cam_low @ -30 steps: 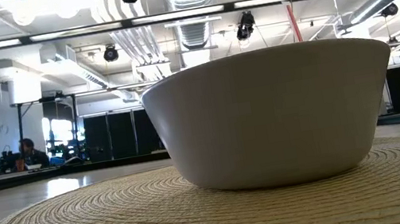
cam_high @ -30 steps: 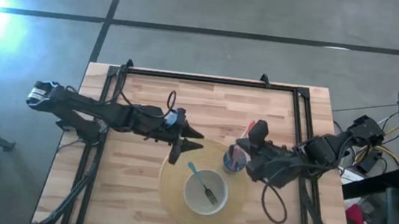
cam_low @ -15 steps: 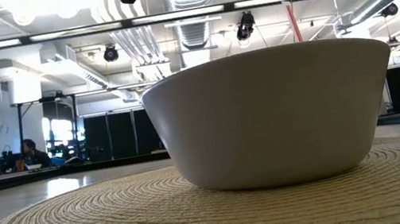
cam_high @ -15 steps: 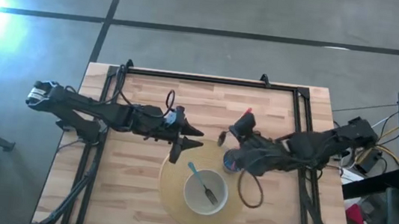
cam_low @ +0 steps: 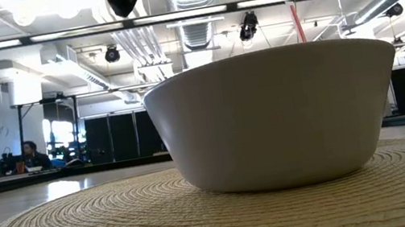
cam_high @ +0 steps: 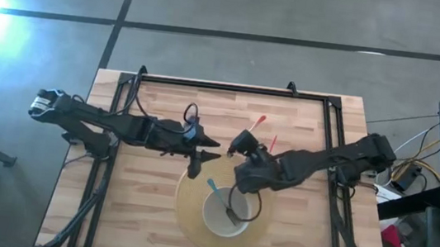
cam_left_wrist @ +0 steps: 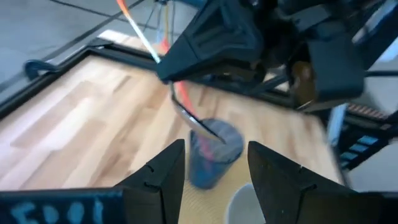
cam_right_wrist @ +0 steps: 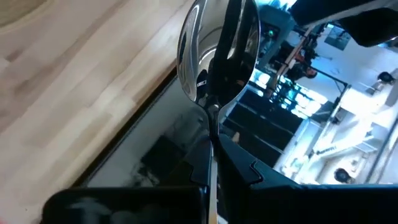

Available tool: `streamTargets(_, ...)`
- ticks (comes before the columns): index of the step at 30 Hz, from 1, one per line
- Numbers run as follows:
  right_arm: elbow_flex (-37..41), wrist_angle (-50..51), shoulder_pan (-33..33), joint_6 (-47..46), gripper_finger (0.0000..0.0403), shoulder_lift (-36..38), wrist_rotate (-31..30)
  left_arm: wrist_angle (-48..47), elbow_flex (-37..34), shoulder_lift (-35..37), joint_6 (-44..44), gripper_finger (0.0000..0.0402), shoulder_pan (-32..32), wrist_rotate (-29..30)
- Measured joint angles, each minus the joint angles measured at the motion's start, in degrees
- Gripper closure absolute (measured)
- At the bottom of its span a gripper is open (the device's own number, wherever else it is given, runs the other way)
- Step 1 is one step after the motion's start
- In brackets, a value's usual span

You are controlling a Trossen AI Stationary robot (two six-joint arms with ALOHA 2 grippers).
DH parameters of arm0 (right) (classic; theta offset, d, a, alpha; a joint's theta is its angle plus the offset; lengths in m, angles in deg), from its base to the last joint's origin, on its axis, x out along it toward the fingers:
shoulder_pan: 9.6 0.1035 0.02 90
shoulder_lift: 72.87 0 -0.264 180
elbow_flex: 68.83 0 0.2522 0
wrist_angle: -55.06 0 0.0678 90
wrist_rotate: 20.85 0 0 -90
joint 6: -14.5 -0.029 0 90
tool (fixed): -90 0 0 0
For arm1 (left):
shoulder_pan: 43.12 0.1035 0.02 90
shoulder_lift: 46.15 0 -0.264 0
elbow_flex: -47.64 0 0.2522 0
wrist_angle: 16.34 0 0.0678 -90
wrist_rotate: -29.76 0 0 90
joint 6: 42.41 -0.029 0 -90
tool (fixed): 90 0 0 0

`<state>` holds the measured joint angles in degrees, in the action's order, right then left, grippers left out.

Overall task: Pick & Place Utensil
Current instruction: Put the orange spoon into the white bowl on the brown mat

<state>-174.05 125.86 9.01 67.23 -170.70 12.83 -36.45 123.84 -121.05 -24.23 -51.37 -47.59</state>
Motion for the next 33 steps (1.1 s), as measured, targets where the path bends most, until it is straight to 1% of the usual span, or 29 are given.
streamTargets(5, 0.0, -0.23, -0.14, 0.4, 0.0392, -3.98, -4.72, -3.8, -0.63, -0.13, -1.75, 0.0234, -0.02, 3.22)
streamTargets(7, 0.04, -0.24, -0.14, 1.22, 0.0392, -5.93, -6.89, -4.02, -1.83, -0.17, -1.94, 0.0234, -0.02, 4.38)
streamTargets(11, 0.04, -0.26, -0.14, 3.17, 0.0392, -9.09, -8.95, -3.21, -4.54, -0.17, -2.81, 0.0234, -0.02, 5.92)
streamTargets(18, 0.0, -0.75, -0.14, 3.05, 0.0392, -12.35, -10.12, 3.82, -9.18, -0.39, -2.87, 0.0234, -0.04, 6.81)
streamTargets(21, 0.0, -1.09, -0.14, 3.02, 0.0392, -13.33, -11.76, 5.81, -10.3, -0.39, -2.87, 0.0234, -0.04, 6.86)
streamTargets(23, 0.0, -1.78, -0.14, 2.98, 0.0392, -13.59, -12.84, 7.26, -11.04, -0.39, -2.85, 0.0234, -0.02, 6.84)
streamTargets(28, -0.02, -4.41, -0.14, 2.74, 0.0392, -13.48, -12.93, 12.93, -13.42, -0.39, -2.77, 0.0234, 0.0, 6.95)
streamTargets(33, -0.04, -6.17, -0.03, 2.83, 0.0392, -12.55, -12.93, 13.92, -14.1, -0.42, -1.61, 0.0234, 0.0, 10.59)
